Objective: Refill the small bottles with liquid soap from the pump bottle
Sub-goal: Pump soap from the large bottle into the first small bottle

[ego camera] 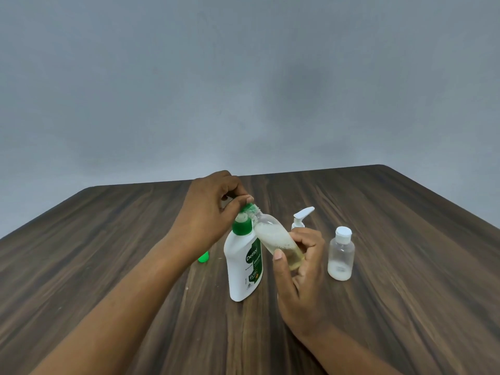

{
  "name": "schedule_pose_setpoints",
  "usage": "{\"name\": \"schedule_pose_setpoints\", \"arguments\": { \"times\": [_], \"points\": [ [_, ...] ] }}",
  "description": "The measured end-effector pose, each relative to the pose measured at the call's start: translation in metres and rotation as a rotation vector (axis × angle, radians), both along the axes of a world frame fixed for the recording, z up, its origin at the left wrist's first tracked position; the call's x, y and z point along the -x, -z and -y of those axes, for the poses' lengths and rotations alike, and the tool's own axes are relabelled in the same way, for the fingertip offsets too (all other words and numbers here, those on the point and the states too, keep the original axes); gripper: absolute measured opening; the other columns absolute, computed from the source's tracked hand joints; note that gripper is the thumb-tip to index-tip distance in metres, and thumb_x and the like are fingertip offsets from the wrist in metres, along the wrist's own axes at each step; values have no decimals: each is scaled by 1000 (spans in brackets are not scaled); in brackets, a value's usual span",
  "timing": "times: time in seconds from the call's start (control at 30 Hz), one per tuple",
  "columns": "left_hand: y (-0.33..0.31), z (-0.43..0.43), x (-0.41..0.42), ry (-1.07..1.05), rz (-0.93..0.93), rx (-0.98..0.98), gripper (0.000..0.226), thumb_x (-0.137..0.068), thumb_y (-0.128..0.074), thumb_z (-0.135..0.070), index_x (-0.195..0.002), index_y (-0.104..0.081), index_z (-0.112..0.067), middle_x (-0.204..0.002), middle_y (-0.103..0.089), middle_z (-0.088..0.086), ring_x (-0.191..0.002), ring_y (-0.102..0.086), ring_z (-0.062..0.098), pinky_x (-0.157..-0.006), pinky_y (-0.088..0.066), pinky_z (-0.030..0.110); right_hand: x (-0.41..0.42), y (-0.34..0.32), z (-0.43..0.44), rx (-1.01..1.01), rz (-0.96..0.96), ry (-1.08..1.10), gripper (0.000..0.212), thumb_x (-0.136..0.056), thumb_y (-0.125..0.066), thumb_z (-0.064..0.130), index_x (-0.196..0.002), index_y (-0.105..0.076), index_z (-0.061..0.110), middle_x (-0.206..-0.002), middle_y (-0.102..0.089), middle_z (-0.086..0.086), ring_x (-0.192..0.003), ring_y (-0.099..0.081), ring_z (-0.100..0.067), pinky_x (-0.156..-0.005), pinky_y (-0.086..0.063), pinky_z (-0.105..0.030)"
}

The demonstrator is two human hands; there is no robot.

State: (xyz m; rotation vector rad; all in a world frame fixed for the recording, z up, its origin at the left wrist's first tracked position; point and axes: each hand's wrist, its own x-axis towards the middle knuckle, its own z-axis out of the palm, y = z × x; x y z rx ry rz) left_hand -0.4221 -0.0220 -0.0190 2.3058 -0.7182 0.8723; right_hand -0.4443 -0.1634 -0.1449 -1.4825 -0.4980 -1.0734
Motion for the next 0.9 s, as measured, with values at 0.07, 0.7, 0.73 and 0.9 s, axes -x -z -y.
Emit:
{"name": "schedule_pose_setpoints", "arguments": {
  "times": [0.07, 0.7, 0.73, 0.9],
  "points": [
    [4, 1, 0, -3, 1, 26, 16, -80, -66, -17, -65, -62, -20, -66, -57, -10, -68, -54, 8, -62, -35, 7, 0, 1, 0, -2, -6, 6, 21, -87, -49, 23, -106, -43, 20, -100, -45, 7, -88, -49, -10, -76, -41, -17],
    [19, 5, 4, -14, -20, 212, 13, -78, -64, -20, -69, -67, -11, -67, -62, -6, -71, -56, 9, -61, -40, 10, 0, 2, 1, -1, 2, 21, 20, -86, -50, 21, -104, -44, 16, -99, -45, 5, -89, -48, -6, -79, -39, -15],
    [22, 6, 4, -23, -24, 223, 14, -77, -63, -21, -69, -68, -11, -68, -63, -5, -70, -56, 10, -61, -40, 11, 0, 3, 1, 0, -5, 23, 20, -86, -50, 21, -104, -44, 15, -100, -45, 6, -89, -48, -5, -78, -39, -14],
    [21, 9, 6, -38, -9, 216, 15, -77, -63, -23, -69, -68, -11, -67, -63, -4, -70, -57, 11, -61, -41, 15, 0, 4, 1, -26, -11, 2, 20, -86, -49, 22, -105, -43, 19, -100, -45, 9, -87, -48, -5, -75, -40, -15]
  ]
}}
